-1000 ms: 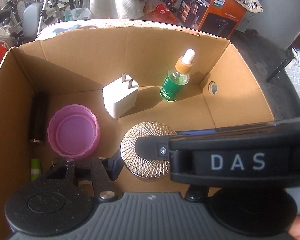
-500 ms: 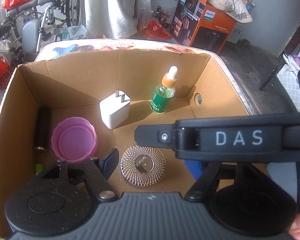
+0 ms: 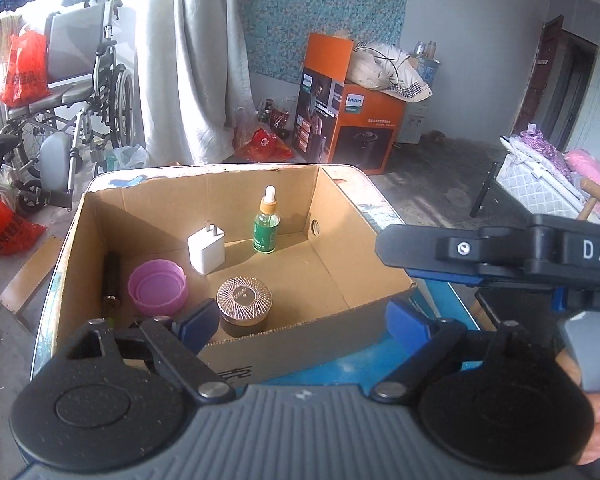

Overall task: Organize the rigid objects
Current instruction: 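Lower the jar into the box and open the right gripper, then move the right gripper to the white supplement bottle and grasp it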

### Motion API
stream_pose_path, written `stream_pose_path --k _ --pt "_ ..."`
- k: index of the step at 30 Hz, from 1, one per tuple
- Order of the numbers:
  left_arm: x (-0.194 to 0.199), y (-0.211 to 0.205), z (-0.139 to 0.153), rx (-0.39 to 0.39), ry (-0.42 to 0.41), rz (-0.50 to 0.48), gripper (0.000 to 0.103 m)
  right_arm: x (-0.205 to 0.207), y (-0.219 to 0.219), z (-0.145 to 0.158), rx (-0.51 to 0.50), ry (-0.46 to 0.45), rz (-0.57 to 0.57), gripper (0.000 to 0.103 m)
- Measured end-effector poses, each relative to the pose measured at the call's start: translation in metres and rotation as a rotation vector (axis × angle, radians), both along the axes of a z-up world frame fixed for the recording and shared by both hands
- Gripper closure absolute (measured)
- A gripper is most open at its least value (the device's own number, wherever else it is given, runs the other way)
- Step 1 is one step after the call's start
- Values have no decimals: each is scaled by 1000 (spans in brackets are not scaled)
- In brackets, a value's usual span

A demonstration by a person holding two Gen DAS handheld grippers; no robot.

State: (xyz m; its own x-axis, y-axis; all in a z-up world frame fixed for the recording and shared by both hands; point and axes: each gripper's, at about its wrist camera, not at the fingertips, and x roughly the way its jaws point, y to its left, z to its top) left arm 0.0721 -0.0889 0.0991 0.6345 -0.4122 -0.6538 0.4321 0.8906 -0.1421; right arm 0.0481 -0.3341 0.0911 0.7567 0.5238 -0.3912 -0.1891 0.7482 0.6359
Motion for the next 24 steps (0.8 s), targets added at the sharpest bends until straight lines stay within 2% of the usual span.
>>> stream_pose_path --k 5,9,15,24 --pt "-27 21 -3 2 -12 30 11 -40 7 -2 27 0 2 33" --pt "-45 37 -1 25 -53 57 11 -55 19 -9 39 11 17 33" --pt "-59 56 -4 66 -93 105 10 -56 36 -19 54 40 53 33" --pt "-59 77 -19 110 -99 166 10 -41 60 -30 57 76 108 33"
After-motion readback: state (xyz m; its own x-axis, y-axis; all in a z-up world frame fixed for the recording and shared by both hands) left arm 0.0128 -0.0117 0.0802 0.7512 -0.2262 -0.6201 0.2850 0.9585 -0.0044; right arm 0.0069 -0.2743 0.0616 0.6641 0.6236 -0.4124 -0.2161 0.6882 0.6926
